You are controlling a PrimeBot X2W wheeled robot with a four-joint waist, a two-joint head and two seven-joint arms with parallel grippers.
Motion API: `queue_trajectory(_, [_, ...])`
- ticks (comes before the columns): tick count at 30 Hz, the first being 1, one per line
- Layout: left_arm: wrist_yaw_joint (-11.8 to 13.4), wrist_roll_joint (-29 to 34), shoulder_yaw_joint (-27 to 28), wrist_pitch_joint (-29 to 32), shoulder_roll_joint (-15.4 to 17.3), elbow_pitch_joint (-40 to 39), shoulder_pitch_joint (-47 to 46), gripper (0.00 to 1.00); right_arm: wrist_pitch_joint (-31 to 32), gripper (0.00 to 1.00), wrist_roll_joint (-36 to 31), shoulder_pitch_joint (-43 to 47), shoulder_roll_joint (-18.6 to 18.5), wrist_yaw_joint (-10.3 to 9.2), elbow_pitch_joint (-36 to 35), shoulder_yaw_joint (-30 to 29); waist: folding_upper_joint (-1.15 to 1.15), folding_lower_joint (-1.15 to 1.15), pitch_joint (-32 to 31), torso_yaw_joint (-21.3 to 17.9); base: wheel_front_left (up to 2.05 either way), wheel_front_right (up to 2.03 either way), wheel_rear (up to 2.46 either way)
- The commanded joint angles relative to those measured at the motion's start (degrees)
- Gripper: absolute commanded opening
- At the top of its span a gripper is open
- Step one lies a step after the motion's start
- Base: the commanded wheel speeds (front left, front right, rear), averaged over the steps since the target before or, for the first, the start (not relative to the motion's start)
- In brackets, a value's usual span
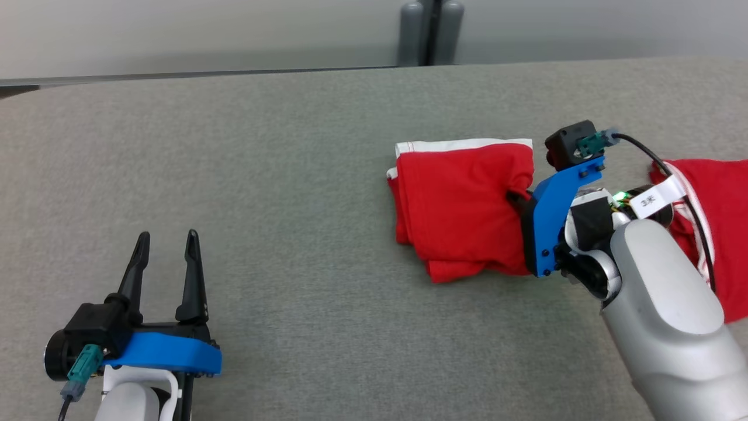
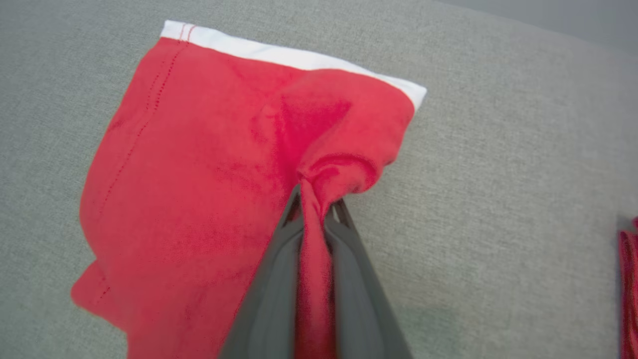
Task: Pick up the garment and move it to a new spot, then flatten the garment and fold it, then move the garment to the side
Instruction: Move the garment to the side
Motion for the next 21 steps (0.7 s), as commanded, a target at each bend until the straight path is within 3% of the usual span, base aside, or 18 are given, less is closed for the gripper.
queue_trajectory(1, [-0.4,0.3,0.2,-0.1,-0.3,-0.4,0.4,1.00,0.6,0.00,0.9,-0.9,-1.0,0.02,-1.1,1.4,0.00,0.00,-1.6,-2.2,0.00,0.00,0.00])
queue_trajectory(5, [-0.3,0.5,0.3,-0.1,-0.3,-1.1,0.3,1.00,5.3,0.00,4.7,-2.7,-11.1,-0.03,-8.6,13.6,0.00,0.00,-1.8,-6.9,0.00,0.00,0.00])
queue_trajectory(6, [-0.3,0.9,0.3,-0.1,-0.3,-1.5,0.4,1.00,6.6,0.00,5.7,-4.9,-16.9,-0.01,-11.7,19.1,0.00,0.00,-1.6,-9.1,0.00,0.00,0.00])
queue_trajectory(7, [-0.3,0.9,0.3,-0.1,-0.3,-1.5,0.4,1.00,6.6,0.00,5.7,-4.9,-16.9,-0.01,-11.7,19.1,0.00,0.00,-1.6,-9.1,0.00,0.00,0.00])
queue_trajectory(12, [-0.3,1.0,-0.1,-0.1,0.8,-1.9,-1.0,1.00,5.3,0.00,6.3,-11.6,-28.8,-0.01,-14.1,30.8,0.00,0.00,0.6,-13.6,0.00,0.00,0.00])
queue_trajectory(18, [-0.4,1.4,-1.5,0.3,3.1,-2.5,-3.2,1.00,-2.2,0.00,6.5,-17.4,-36.4,0.00,-9.9,38.0,0.00,0.00,5.2,-16.4,0.00,0.00,0.00])
queue_trajectory(21, [-0.4,1.5,-1.7,1.2,4.6,-3.5,-4.1,1.00,-7.0,0.00,6.5,-18.2,-37.6,-0.01,-6.2,37.4,0.00,0.00,7.6,-17.1,0.00,0.00,0.00])
